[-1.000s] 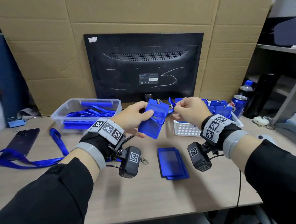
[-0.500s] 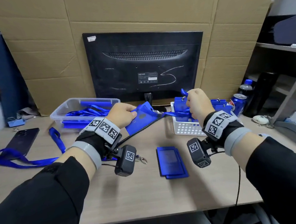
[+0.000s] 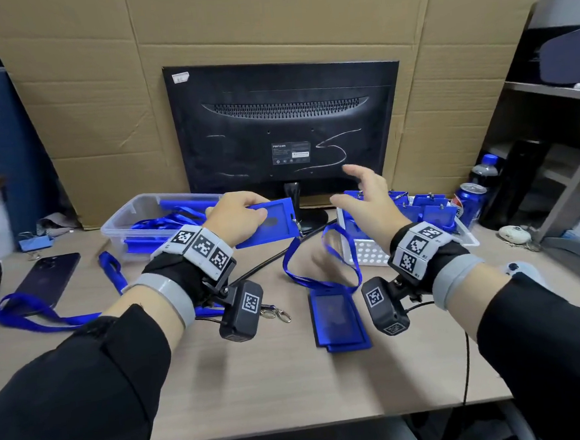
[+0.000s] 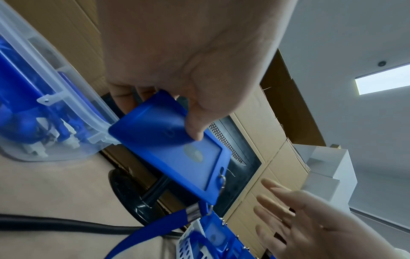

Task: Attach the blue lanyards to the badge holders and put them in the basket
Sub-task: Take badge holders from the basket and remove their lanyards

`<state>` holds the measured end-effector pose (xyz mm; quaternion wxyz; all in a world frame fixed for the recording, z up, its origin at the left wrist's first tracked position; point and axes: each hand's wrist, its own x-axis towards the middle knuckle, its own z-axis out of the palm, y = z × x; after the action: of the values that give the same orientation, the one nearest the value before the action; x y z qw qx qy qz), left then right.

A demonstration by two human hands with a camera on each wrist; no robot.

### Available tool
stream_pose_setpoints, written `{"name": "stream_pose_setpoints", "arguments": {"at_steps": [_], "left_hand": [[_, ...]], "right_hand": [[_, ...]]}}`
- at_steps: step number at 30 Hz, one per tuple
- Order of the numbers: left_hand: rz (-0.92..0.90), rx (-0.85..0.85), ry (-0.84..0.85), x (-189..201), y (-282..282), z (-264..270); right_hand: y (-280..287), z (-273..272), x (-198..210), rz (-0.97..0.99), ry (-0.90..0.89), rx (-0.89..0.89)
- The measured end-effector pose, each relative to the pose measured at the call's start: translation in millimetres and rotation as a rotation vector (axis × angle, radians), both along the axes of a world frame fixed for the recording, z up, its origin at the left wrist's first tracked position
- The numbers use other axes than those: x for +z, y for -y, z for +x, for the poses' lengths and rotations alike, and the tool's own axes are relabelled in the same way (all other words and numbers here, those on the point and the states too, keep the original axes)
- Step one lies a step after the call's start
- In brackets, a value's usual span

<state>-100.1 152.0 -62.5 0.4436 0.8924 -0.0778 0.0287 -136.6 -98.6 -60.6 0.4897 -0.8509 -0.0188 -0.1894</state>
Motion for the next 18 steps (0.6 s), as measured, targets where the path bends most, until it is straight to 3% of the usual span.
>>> {"name": "stream_pose_setpoints", "arguments": {"at_steps": [2,5,7,14,18], "left_hand": [[-0.014,-0.059,-0.006,3,1,-2],[-0.035,-0.134,0.006,5,4,-4],[-0.036,-0.143,0.015,6,5,-6],[0.032,-0.237,0.012,1,15,-9],[0.065,-0.146,0.033,0,17,-8]], "right_hand": [[-8,-5,2,-0.039,-0.016,0.185],[-18,-12,0,-0.098,-0.218,0.437],[-19,-13,-2,-0.215,-0.226,0.429],[-17,-17,-3,-0.229,-0.190,0.412],[-13,-19,1,-0.187,-0.166,0.414]]}}
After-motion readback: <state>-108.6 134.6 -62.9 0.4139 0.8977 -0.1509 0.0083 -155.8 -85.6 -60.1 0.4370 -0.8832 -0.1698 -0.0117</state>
